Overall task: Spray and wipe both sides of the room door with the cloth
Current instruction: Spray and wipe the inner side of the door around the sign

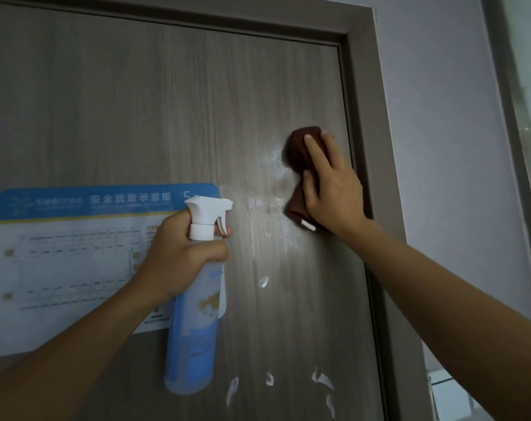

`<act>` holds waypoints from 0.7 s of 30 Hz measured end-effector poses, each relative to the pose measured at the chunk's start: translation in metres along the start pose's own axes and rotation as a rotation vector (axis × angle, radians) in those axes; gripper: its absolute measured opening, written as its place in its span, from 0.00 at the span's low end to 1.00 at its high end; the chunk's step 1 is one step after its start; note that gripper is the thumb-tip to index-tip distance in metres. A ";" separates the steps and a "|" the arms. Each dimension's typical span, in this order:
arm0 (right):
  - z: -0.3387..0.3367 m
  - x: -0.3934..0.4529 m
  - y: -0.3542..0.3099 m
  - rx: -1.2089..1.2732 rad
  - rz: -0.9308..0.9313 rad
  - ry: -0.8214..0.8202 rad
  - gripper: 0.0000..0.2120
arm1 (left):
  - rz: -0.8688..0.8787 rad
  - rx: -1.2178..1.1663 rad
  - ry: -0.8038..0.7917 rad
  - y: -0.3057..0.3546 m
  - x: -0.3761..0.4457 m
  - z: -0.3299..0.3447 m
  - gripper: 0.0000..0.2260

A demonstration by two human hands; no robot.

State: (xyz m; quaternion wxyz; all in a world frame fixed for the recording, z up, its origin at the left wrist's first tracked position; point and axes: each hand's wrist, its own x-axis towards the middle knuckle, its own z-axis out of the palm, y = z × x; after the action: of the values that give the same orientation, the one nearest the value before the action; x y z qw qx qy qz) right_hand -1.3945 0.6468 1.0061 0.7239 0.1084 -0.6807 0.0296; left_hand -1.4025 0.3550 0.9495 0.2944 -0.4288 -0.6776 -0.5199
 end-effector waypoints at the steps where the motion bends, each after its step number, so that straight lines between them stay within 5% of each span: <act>1: 0.005 0.004 -0.006 0.012 0.010 0.011 0.27 | 0.001 0.003 0.000 0.000 0.000 0.000 0.15; 10: -0.011 -0.106 -0.001 0.079 -0.350 -0.177 0.26 | -0.040 -0.002 -0.005 0.004 -0.001 -0.001 0.15; 17: 0.004 -0.004 -0.017 0.064 -0.067 -0.050 0.26 | -0.047 0.007 0.006 0.005 -0.002 0.000 0.16; 21: 0.011 -0.015 -0.027 0.064 -0.070 -0.034 0.26 | -0.044 0.023 0.001 0.007 -0.002 0.000 0.15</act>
State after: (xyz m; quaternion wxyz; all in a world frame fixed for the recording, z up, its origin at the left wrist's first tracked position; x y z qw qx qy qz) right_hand -1.4007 0.6196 0.9883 0.7088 0.1560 -0.6875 0.0242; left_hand -1.3955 0.3552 0.9504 0.2880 -0.4101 -0.6926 -0.5189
